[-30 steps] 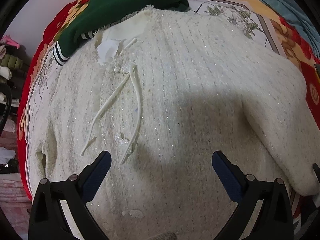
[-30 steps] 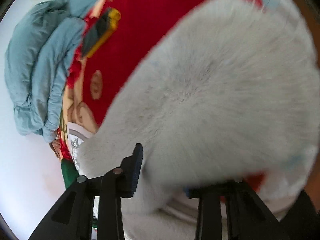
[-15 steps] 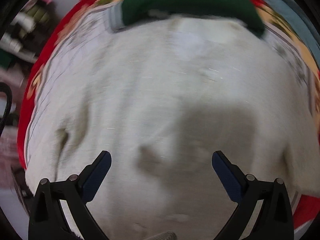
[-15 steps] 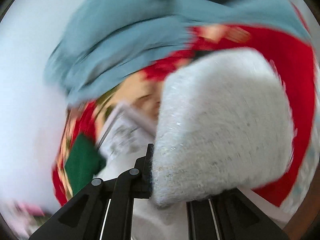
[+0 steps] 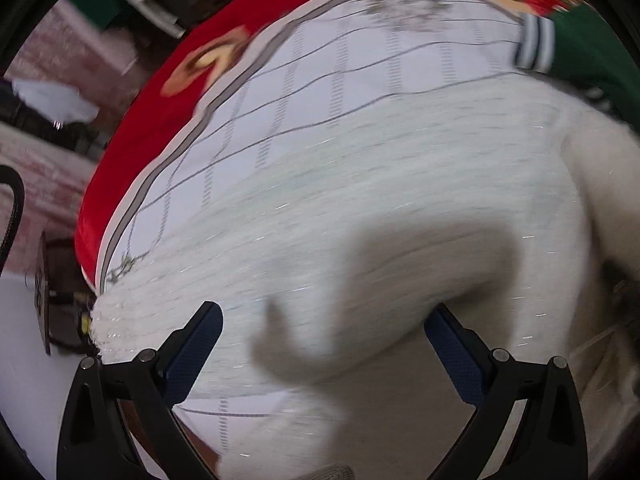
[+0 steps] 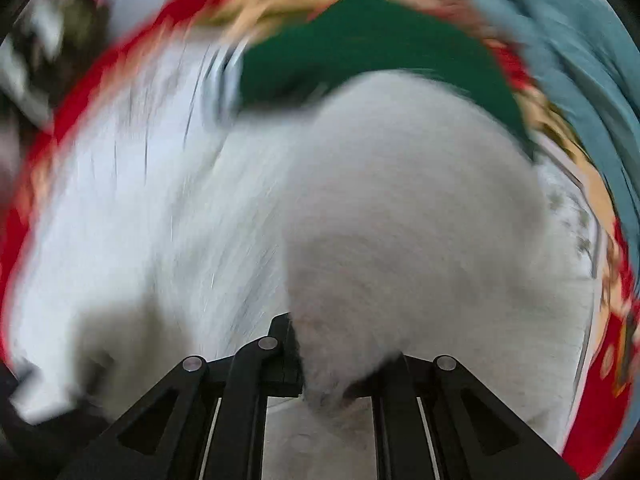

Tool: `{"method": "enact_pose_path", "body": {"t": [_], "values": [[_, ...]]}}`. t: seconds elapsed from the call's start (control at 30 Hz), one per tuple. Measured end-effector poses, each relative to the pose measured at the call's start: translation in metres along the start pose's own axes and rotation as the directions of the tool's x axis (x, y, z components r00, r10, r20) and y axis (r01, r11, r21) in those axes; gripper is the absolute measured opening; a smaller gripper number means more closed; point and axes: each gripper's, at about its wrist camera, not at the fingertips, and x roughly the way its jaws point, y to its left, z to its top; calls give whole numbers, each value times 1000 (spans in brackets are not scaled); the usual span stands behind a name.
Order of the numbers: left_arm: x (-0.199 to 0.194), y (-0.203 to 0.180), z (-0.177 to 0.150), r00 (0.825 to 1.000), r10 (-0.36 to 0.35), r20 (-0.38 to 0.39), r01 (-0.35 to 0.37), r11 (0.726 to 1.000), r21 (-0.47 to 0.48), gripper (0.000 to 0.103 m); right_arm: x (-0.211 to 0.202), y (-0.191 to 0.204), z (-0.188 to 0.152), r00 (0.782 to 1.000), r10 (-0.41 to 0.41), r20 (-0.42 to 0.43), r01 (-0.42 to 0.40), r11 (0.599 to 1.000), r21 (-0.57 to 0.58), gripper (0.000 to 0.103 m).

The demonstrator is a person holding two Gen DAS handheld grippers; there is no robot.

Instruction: Fold large clothes

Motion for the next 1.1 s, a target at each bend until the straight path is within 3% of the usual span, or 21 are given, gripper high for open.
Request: {"method": "enact_pose_path", "body": {"t": [0.03, 0.13, 0.17, 0.2, 0.3, 0.43, 0.5, 0.57, 0.63, 0.67, 0.7, 0.73, 0.8, 0.87, 0.97, 1.03, 1.1], "values": [[1, 8, -1, 1000, -4, -7, 4, 1000, -6, 103, 6, 5, -2, 1000, -6, -22, 5, 1000, -21, 20], [-5, 36, -14, 999, -44, -31, 43, 999, -33, 103, -9, 9, -13, 997, 73, 10, -73, 997, -22, 49], [-8, 46, -18, 997, -59, -42, 57, 997, -48, 103, -20, 3, -18, 992, 123, 14, -123, 992, 8, 64], [-12, 58, -24, 995, -80, -56, 76, 994, -73, 103, -32, -5, -24, 985, 171, 21, -172, 984, 46, 72], [-14, 95, -39, 988, -117, -100, 100, 982, -160, 103, -67, -32, -43, 966, 252, 59, -258, 955, 146, 72], [0, 139, -55, 978, -146, -151, 98, 953, -286, 103, -93, -66, -62, 958, 259, 126, -287, 903, 320, 72], [13, 154, -57, 978, -120, -169, 63, 948, -311, 103, -84, -81, -41, 954, 254, 156, -297, 860, 415, 72], [27, 168, -58, 978, -99, -184, 32, 941, -336, 103, -55, -96, -26, 944, 277, 182, -331, 794, 510, 72], [33, 175, -56, 980, -93, -178, 24, 934, -357, 103, -18, -97, -3, 908, 374, 187, -409, 701, 584, 70], [36, 177, -55, 979, -90, -181, 19, 931, -364, 103, -2, -90, 4, 888, 425, 172, -436, 663, 609, 59], [38, 181, -57, 979, -95, -182, 21, 927, -375, 103, 5, -77, 11, 877, 457, 147, -445, 659, 606, 52], [41, 182, -57, 977, -104, -187, 25, 922, -386, 103, 3, -64, 20, 876, 464, 136, -450, 679, 580, 52], [44, 185, -62, 971, -127, -203, 35, 914, -404, 103, -14, -23, 22, 889, 447, 103, -441, 771, 459, 52], [48, 185, -68, 964, -148, -222, 44, 909, -415, 103, -26, 8, 14, 879, 473, 51, -455, 804, 381, 52], [49, 186, -79, 951, -189, -246, 66, 898, -436, 103, -29, 40, -10, 824, 565, -44, -520, 784, 339, 52], [52, 186, -86, 937, -233, -260, 92, 883, -461, 103, -34, 47, -24, 815, 578, -46, -530, 775, 343, 52], [60, 191, -95, 911, -317, -264, 139, 839, -526, 102, -40, 44, -34, 817, 575, -34, -525, 768, 368, 52]]}}
